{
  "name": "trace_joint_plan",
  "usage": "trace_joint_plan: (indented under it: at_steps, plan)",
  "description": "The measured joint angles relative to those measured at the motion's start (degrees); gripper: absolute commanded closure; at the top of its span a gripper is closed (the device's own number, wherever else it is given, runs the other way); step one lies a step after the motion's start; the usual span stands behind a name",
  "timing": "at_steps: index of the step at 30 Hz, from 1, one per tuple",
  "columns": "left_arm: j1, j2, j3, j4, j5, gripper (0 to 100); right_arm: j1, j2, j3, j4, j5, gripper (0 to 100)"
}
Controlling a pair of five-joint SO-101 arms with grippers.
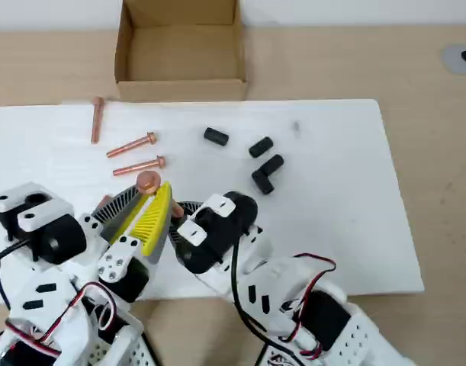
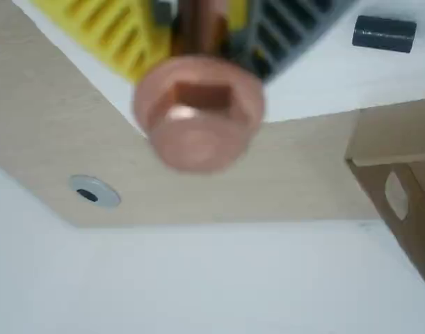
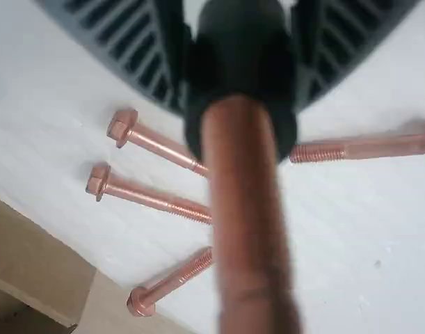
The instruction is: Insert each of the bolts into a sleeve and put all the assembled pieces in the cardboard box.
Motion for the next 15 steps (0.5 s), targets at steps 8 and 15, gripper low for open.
trace_joint_plan:
  at_steps: [8,15]
  plan:
    - [-3.1,-0.1,1.4,-0.1,-2.5,99,0.0,0.0,0.1,0.0,0.0,98.8]
    - [-3.2,-0.3,2.2,-0.5,-2.5,99,0.0,0.1,0.2,0.0,0.0,98.8]
